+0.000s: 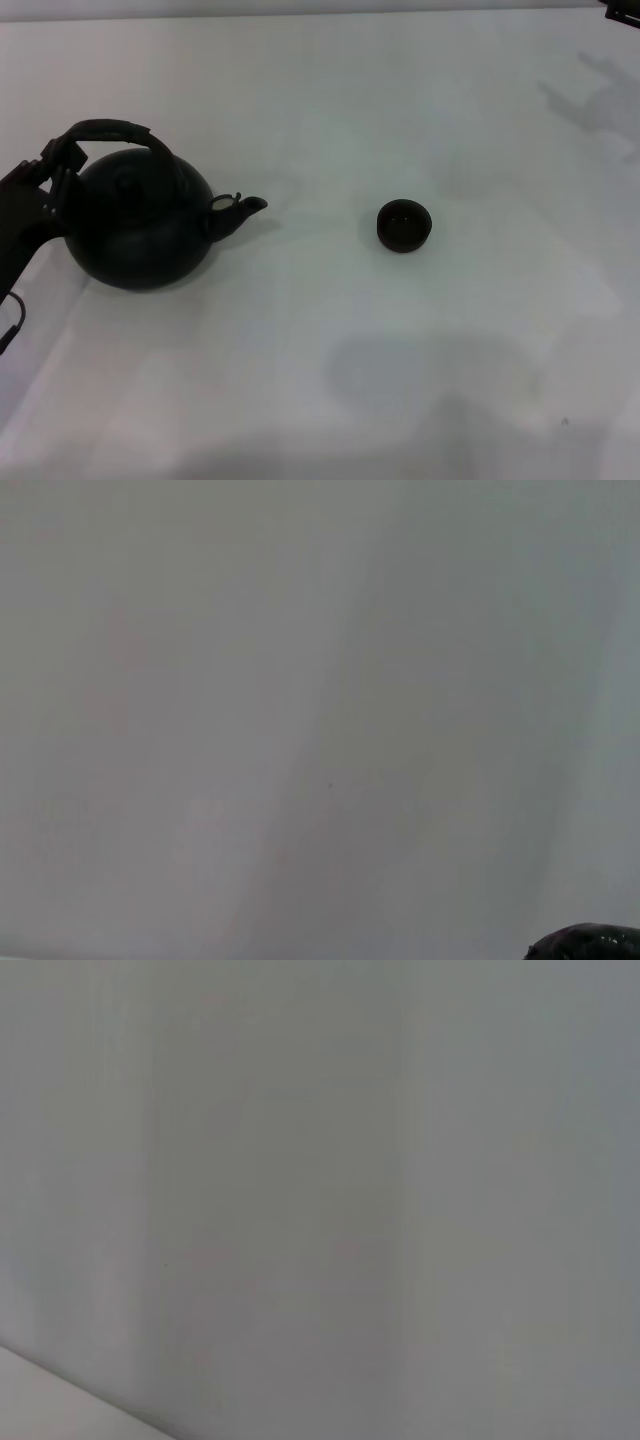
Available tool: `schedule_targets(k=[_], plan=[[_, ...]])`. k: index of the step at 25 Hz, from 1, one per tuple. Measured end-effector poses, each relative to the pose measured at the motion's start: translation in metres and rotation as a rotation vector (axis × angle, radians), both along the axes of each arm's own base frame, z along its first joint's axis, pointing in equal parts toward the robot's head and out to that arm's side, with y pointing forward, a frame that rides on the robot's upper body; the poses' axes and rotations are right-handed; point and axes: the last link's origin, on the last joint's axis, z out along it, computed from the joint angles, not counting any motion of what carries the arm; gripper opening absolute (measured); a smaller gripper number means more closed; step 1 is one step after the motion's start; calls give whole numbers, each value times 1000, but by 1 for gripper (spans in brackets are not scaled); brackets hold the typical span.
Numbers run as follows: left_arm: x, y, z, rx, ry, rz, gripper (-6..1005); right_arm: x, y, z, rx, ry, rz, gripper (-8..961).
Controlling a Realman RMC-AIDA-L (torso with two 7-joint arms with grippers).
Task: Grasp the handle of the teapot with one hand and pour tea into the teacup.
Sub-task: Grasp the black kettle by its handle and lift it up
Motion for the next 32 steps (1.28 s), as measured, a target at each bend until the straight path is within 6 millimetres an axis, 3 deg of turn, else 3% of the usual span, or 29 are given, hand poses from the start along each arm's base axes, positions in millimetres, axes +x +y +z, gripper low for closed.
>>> schedule_targets(k=[16,26,27,32], plan=[[19,32,5,-8,12,-88,176,8,-5,-11,-9,19,-6,844],[30,65,20,-43,36,-122,174,13,-9,-18,-5,28,-9,844],[36,76,26,-64,66,-122,174,13,-9,-18,-5,29,-10,844],[50,94,40,-84,127,-117,174,14,-9,-19,-2,29,-10,844]])
